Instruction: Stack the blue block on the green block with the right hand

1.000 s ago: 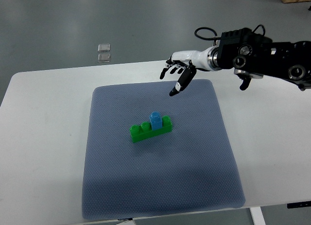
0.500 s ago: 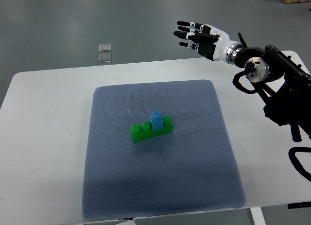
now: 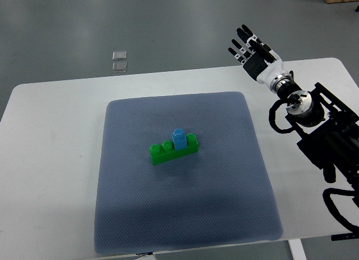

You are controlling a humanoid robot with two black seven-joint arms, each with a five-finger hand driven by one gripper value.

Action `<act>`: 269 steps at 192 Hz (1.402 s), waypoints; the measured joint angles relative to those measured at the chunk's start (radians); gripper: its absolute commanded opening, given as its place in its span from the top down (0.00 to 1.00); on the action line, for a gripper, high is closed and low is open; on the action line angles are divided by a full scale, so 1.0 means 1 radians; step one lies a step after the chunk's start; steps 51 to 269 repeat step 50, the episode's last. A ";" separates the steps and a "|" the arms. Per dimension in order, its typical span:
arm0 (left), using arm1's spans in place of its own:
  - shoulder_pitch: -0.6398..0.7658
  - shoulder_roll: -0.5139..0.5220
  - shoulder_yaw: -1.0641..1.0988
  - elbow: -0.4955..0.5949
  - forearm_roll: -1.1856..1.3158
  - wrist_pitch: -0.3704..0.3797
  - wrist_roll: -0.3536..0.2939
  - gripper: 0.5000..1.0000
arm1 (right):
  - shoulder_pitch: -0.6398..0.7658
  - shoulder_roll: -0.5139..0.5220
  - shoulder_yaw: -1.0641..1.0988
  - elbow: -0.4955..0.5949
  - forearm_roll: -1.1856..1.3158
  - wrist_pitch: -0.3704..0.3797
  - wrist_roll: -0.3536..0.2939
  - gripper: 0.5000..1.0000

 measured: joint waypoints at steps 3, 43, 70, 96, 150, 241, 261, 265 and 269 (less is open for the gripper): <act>0.000 0.000 0.000 0.000 0.000 0.000 0.000 0.00 | -0.002 0.002 -0.001 0.000 0.000 0.000 0.000 0.14; 0.000 0.000 0.000 0.000 0.000 0.000 0.000 0.00 | -0.022 0.036 -0.007 -0.002 0.002 0.000 0.002 0.14; 0.000 0.000 0.000 0.000 0.000 0.000 0.000 0.00 | -0.025 0.041 -0.008 -0.002 0.002 0.000 0.002 0.14; 0.000 0.000 0.000 0.000 0.000 0.000 0.000 0.00 | -0.025 0.041 -0.008 -0.002 0.002 0.000 0.002 0.14; 0.000 0.000 0.000 0.000 0.000 0.000 0.000 0.00 | -0.025 0.041 -0.008 -0.002 0.002 0.000 0.002 0.14; 0.000 0.000 0.000 0.000 0.000 0.000 0.000 0.00 | -0.025 0.041 -0.008 -0.002 0.002 0.000 0.002 0.14; 0.000 0.000 0.000 0.000 0.000 0.000 0.000 0.00 | -0.025 0.041 -0.008 -0.002 0.002 0.000 0.002 0.14; 0.000 0.000 0.000 0.000 0.000 0.000 0.000 0.00 | -0.025 0.041 -0.008 -0.002 0.002 0.000 0.002 0.14; 0.000 0.000 0.000 0.000 0.000 0.000 0.000 0.00 | -0.025 0.041 -0.008 -0.002 0.002 0.000 0.002 0.14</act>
